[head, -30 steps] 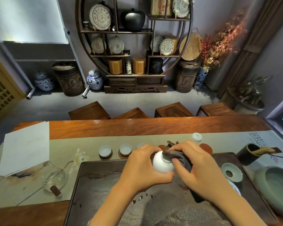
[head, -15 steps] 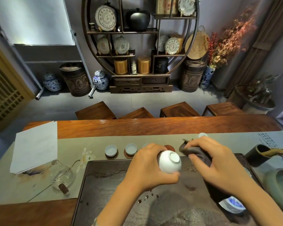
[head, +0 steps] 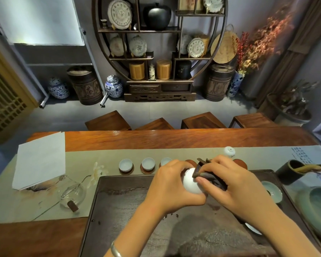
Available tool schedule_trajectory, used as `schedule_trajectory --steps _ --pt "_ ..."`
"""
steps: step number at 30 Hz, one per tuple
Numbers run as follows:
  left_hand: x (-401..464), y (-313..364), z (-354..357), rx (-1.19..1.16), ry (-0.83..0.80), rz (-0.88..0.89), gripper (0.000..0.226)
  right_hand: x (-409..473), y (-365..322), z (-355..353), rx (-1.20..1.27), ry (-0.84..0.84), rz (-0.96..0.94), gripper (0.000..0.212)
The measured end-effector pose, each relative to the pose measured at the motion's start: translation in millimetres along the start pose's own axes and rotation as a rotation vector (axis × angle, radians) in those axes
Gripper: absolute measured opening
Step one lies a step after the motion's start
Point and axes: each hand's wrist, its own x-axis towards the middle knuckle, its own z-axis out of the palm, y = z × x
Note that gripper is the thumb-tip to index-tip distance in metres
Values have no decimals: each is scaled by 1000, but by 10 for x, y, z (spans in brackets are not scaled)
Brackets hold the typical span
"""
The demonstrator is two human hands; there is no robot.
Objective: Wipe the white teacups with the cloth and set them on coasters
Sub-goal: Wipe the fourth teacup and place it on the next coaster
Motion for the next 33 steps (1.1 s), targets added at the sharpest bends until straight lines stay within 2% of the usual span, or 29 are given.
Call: schedule_trajectory --steps 4,8,10,16,18,21,23,26,31,33 --pt "-94 -29 -9 11 -41 -28 49 -50 139 -88 19 -94 63 8" --pt "-131 -61 -61 -53 -40 -65 51 -50 175 -175 58 91 117 7" --pt "-135 -31 -67 -51 -42 -58 50 -37 92 -152 120 112 92 8" --pt "-147 76 -73 -83 -62 -17 34 -92 -72 -19 94 -35 -8 15" --pt "-184 65 -73 -88 -81 -22 37 -111 -37 -75 163 -54 -14 13" --pt "-211 60 -55 -76 -70 -58 49 -126 6 -160 212 32 6 12" --pt "-188 91 -50 -68 -52 -54 37 -127 -37 -169 220 49 -9 16" --pt "-151 128 -77 -84 -33 -23 22 -155 -144 -120 199 -21 -60 19" --pt "-196 124 -65 -279 -83 -58 22 -229 -131 -168 193 -90 -69 17" --pt "-229 100 -49 -358 -66 -104 32 -273 -65 -203 190 -113 -57 15"
